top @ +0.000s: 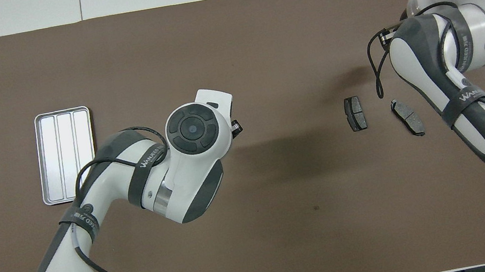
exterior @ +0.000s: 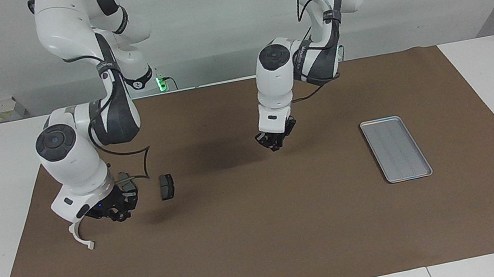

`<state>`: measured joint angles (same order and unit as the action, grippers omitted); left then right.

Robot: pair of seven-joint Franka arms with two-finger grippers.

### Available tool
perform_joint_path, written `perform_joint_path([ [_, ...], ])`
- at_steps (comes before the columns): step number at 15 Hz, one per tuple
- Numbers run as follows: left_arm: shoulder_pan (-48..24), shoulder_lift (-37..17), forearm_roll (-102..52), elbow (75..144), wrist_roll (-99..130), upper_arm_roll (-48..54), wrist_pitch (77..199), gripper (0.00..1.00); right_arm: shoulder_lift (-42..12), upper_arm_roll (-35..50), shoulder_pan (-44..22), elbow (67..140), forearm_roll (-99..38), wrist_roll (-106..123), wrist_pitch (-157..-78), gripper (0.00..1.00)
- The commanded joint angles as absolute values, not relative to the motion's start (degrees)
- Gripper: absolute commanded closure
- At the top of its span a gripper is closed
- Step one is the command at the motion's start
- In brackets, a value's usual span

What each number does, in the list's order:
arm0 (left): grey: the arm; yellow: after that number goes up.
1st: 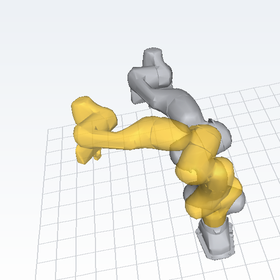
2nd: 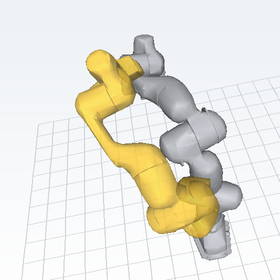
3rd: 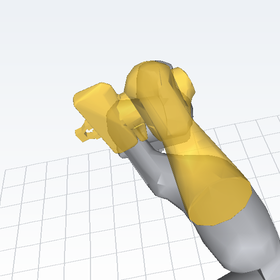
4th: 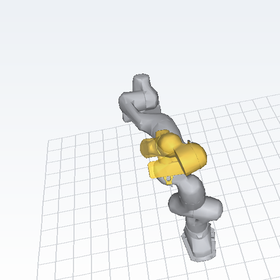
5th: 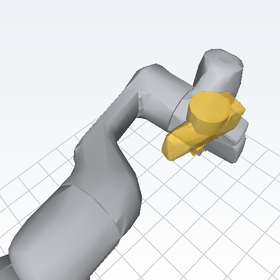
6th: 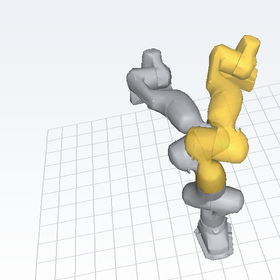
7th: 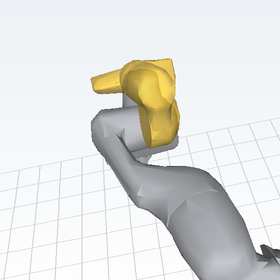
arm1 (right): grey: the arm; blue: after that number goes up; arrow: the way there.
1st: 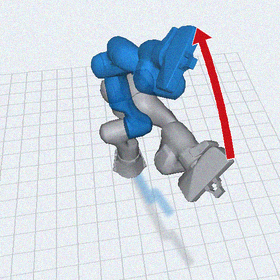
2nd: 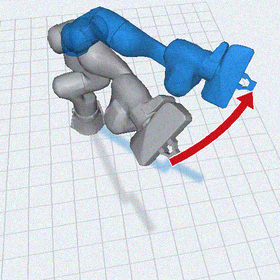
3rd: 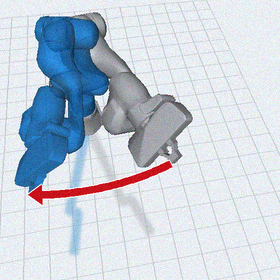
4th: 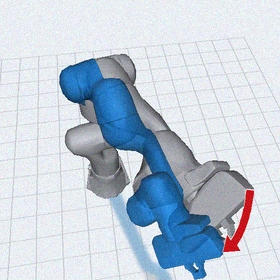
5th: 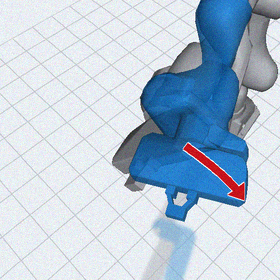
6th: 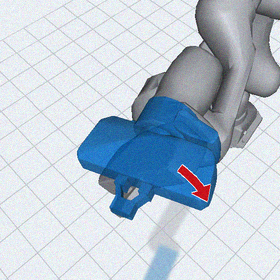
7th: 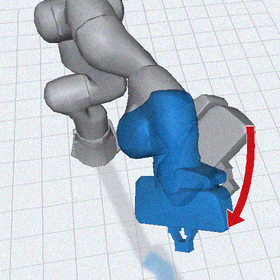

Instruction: Place bearing gear from tray to pile

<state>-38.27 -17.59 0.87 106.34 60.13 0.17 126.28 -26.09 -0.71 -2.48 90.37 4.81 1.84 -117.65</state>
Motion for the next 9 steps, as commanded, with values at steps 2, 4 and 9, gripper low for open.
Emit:
perform_joint_path([
  [2, -41.8, -19.2, 2.0, 110.2, 63.9, -1.0, 132.4, 1.00, -28.8, 0.2, -1.5, 94.2, 4.1, 2.8, -126.3, 1.00],
  [4, -43.1, -20.3, 2.9, 111.2, 65.6, -1.1, 133.8, 1.00, -31.3, 0.1, -1.1, 94.2, 4.1, 2.8, -130.1, 1.00],
  [9, -43.2, -20.6, 4.4, 112.0, 66.8, -1.1, 135.1, 0.83, -33.3, 0.2, -1.1, 94.2, 4.1, 2.7, -133.4, 1.00],
])
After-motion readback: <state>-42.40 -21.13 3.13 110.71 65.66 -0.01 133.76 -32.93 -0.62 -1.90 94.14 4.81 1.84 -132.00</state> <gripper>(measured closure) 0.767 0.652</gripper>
